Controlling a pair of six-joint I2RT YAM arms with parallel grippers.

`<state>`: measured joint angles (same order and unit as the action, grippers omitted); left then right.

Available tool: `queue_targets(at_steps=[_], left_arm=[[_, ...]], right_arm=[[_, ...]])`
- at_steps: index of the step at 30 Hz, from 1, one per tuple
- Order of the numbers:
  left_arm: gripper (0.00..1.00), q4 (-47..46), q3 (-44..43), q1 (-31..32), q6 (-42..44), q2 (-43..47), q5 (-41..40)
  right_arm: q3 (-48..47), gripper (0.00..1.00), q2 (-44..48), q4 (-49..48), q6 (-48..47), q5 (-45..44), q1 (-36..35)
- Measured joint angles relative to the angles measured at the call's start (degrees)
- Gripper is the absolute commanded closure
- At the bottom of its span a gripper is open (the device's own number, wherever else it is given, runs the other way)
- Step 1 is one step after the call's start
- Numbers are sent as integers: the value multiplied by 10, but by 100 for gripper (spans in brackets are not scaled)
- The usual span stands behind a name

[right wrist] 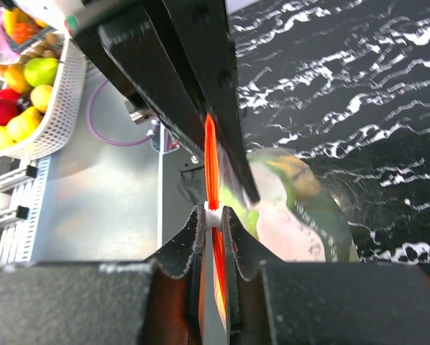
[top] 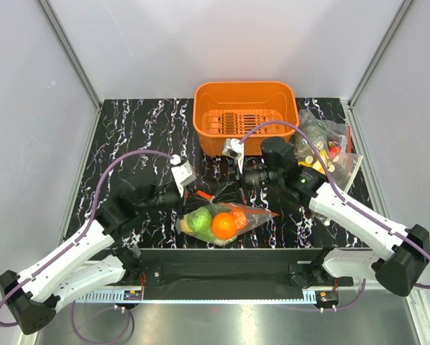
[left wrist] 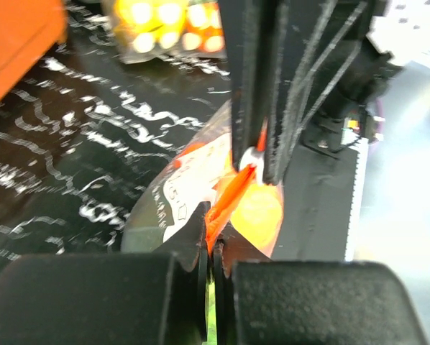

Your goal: Open the zip-top bag and remove the fake food

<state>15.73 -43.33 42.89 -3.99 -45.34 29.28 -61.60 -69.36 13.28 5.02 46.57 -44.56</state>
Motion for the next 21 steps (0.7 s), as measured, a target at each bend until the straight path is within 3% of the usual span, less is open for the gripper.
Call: queue_targets(at_steps=[21], left_arm=[[100, 56, -25, -1, 6, -12, -268]], right_arm=[[34, 100, 38, 93, -19, -97, 0]])
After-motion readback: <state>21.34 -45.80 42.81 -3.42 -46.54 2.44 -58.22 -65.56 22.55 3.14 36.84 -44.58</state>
